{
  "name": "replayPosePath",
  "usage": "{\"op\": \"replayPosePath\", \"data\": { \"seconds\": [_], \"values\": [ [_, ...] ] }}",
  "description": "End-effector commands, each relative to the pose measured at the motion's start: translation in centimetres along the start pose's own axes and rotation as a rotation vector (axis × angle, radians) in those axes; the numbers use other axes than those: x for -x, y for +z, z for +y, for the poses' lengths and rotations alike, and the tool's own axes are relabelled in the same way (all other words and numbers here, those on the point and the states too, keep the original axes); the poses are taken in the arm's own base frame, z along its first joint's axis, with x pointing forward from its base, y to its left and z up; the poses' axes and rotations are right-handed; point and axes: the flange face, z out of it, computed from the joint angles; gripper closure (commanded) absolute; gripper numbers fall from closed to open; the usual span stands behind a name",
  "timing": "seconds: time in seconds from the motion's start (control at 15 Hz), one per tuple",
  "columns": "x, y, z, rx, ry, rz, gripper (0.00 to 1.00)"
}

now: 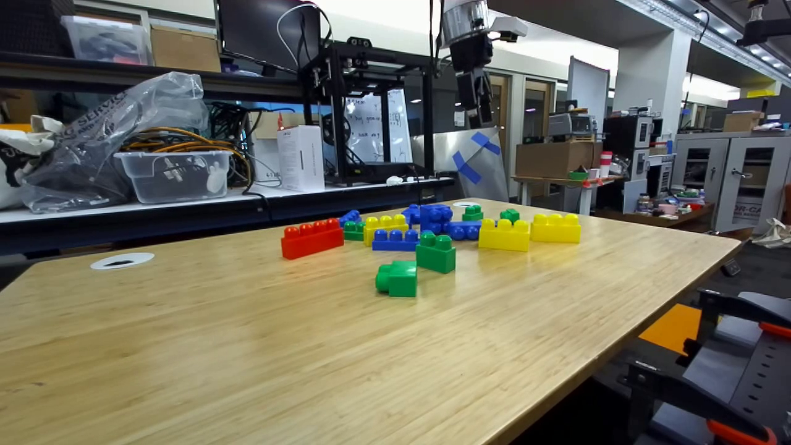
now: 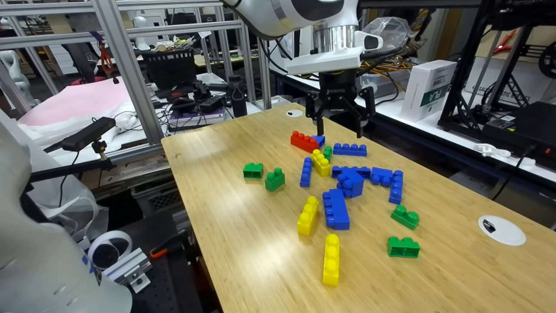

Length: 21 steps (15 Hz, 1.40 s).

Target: Move the blue square building block forward, place a green building block on top of the blue square block

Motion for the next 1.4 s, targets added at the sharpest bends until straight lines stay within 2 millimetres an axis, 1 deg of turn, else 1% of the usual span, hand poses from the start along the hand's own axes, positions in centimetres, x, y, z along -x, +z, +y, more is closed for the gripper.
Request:
{"op": "replayPosePath", "data": {
  "seconds": [0.0,0.33,0.53,0.73,0.87,1.07,1.33],
  "values": [
    [0.0,-0.2,0.0,0.000,0.000,0.001,0.00],
    [0.1,-0.3,0.0,0.001,0.001,0.002,0.00],
    [-0.6,0.3,-0.2,-0.040,0.022,0.000,0.00],
    [-2.1,1.5,-0.6,-0.091,0.061,0.019,0.00],
    [-3.1,2.5,-0.5,-0.118,0.097,0.026,0.00],
    [-4.9,4.2,0.3,-0.137,0.137,0.044,0.00],
    [-7.5,7.1,2.1,-0.158,0.169,0.040,0.00]
  ]
}}
